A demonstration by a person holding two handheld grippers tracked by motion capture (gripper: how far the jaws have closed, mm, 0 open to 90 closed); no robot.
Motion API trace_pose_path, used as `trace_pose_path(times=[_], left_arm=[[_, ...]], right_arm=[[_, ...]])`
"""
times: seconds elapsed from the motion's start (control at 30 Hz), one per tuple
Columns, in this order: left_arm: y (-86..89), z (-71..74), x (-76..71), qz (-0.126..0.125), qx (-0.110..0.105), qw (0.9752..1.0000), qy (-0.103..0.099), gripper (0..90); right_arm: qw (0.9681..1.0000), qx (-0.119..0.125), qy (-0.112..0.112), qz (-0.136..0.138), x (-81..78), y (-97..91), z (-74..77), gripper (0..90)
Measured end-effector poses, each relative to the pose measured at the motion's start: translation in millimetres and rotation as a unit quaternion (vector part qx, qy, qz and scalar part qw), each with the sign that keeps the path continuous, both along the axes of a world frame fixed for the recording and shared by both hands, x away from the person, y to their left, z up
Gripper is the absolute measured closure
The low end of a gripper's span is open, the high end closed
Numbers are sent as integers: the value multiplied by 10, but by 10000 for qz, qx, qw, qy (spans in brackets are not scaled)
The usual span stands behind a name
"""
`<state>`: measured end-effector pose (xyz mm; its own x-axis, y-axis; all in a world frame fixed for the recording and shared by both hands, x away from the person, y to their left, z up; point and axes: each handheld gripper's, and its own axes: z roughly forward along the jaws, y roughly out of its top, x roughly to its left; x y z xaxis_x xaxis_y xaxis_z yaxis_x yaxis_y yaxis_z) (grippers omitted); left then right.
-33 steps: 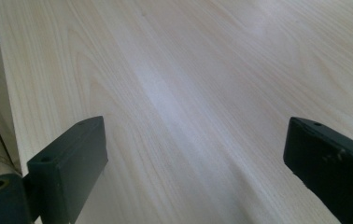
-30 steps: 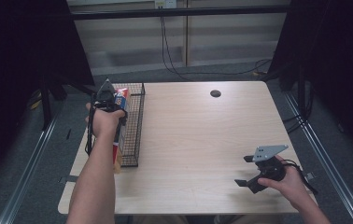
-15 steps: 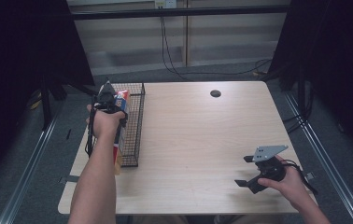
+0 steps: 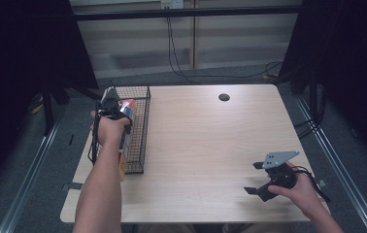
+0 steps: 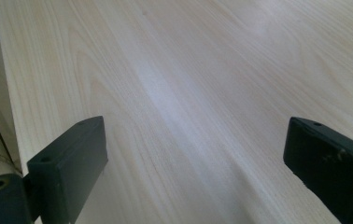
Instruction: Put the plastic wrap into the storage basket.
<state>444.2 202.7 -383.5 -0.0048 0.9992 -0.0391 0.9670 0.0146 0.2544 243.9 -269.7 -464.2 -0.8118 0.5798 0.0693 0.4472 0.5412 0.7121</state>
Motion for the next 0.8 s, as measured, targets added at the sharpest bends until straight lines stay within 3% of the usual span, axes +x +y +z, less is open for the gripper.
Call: trace_pose_path(times=[0.5, 0.8], left_arm=[[5, -70, 12, 105, -13, 9999, 131, 417], [0, -94, 12, 146, 2, 9999, 87, 412]], right_arm=[[10000, -17, 10, 3, 4, 1, -4, 59], [10000, -21, 4, 9, 3, 2, -4, 59]])
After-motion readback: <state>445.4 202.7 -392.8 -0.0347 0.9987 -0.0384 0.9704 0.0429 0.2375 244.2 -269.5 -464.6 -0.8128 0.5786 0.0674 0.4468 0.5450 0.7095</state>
